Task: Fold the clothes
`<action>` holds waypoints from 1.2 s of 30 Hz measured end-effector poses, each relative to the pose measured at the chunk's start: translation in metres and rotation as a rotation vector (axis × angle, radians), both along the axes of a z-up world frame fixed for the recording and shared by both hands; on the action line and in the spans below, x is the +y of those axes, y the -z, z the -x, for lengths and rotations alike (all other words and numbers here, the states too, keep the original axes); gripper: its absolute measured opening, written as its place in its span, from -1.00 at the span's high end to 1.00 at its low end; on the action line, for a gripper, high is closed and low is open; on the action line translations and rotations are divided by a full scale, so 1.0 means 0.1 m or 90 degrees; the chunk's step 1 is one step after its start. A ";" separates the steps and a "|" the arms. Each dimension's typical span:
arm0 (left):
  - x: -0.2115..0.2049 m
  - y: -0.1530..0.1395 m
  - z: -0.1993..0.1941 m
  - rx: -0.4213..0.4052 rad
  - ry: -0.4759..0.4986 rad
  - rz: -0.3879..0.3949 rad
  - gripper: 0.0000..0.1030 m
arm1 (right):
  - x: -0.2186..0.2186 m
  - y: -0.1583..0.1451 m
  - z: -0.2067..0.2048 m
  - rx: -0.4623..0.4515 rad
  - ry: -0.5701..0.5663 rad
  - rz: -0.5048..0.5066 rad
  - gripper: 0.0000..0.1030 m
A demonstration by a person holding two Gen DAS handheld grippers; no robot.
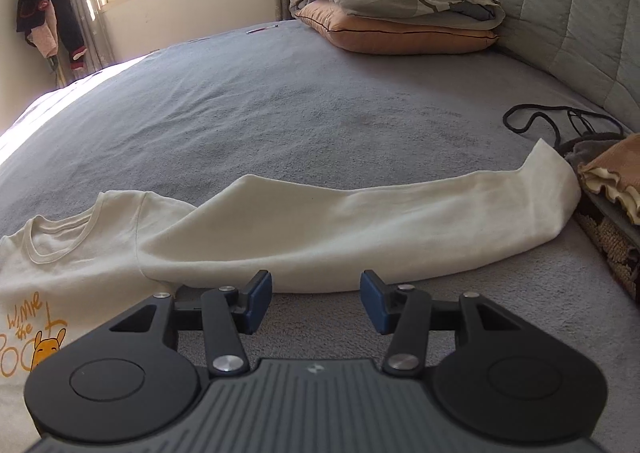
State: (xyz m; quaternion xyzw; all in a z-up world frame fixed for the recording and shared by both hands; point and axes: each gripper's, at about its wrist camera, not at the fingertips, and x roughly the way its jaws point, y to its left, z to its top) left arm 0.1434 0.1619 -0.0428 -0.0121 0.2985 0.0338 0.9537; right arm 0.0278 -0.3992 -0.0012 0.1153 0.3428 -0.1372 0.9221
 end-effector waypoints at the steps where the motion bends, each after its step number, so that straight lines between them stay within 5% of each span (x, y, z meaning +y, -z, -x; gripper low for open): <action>1: 0.01 0.00 0.00 0.000 0.000 0.003 -1.00 | -0.05 0.02 0.03 -0.002 0.006 -0.006 -0.02; 12: -0.03 -0.09 0.00 0.009 -0.008 -0.007 -0.99 | -0.59 0.14 0.14 -0.007 0.115 -0.029 -0.02; 14: -0.13 -0.22 0.12 -0.030 0.000 -0.006 -0.99 | -0.70 0.13 0.19 -0.016 0.136 -0.032 -0.02; 23: -1.14 -0.71 0.10 -0.031 0.223 0.046 -0.99 | -1.06 0.14 0.33 -0.044 0.205 -0.060 -0.01; 36: -2.55 -0.39 -0.54 0.018 0.387 0.106 -0.90 | -1.26 0.22 0.40 -0.076 0.239 -0.097 0.07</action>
